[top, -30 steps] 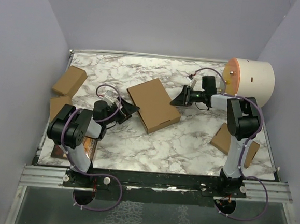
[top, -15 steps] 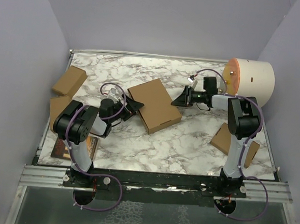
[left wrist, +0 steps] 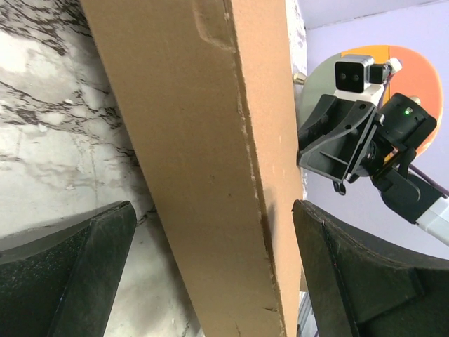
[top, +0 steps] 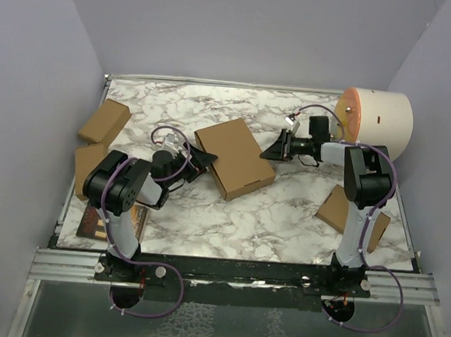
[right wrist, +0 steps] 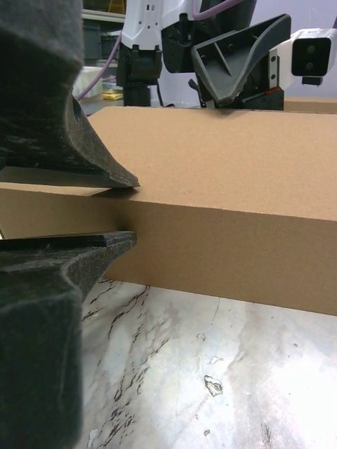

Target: Fold the paper box

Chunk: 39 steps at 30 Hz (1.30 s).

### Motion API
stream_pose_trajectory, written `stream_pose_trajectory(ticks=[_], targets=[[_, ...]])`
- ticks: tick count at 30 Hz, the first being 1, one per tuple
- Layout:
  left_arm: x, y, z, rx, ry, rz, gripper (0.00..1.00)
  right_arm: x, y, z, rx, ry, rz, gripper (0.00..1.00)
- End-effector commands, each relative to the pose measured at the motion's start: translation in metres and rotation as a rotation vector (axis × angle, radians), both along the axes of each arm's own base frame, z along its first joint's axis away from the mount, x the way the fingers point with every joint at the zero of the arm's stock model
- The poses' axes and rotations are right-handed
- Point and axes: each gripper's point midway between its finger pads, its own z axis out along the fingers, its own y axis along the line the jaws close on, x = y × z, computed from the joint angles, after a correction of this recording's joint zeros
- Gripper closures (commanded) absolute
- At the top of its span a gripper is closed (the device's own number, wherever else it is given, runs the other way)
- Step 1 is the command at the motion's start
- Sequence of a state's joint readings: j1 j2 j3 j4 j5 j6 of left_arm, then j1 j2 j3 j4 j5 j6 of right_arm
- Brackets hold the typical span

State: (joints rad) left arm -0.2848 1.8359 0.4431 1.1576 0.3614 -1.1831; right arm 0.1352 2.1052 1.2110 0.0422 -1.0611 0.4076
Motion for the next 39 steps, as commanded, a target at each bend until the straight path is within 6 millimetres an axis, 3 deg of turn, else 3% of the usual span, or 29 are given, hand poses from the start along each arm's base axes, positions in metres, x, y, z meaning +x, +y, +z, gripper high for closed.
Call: stream_pose_trajectory(ticks=[1,11,15,24,27,34,39], targets=[[0.007,-0.010,0.010,-0.023,-0.047,0.000,0.03,-0.019,-0.028,-0.079,-0.188,0.177,-0.093,0.76],[0.013,-0.021,0.019,-0.096,-0.085,0.007,0.06,-0.021,-0.028,-0.086,-0.192,0.195,-0.088,0.76],[0.015,-0.022,0.025,-0.107,-0.102,0.008,0.24,-0.020,-0.025,-0.078,-0.163,0.176,-0.070,0.74],[0.014,-0.016,0.030,-0.049,-0.117,0.006,0.63,-0.015,-0.014,-0.030,-0.057,0.049,-0.001,0.48],[0.017,-0.005,0.039,-0.024,-0.132,0.017,0.67,-0.012,-0.013,-0.010,-0.045,-0.014,0.016,0.43],[0.025,0.042,0.062,0.037,-0.128,0.046,0.76,-0.009,-0.013,0.030,-0.036,-0.146,0.038,0.40],[0.040,0.082,0.073,0.232,-0.085,0.055,0.80,-0.009,-0.013,0.048,-0.038,-0.201,0.037,0.40]])
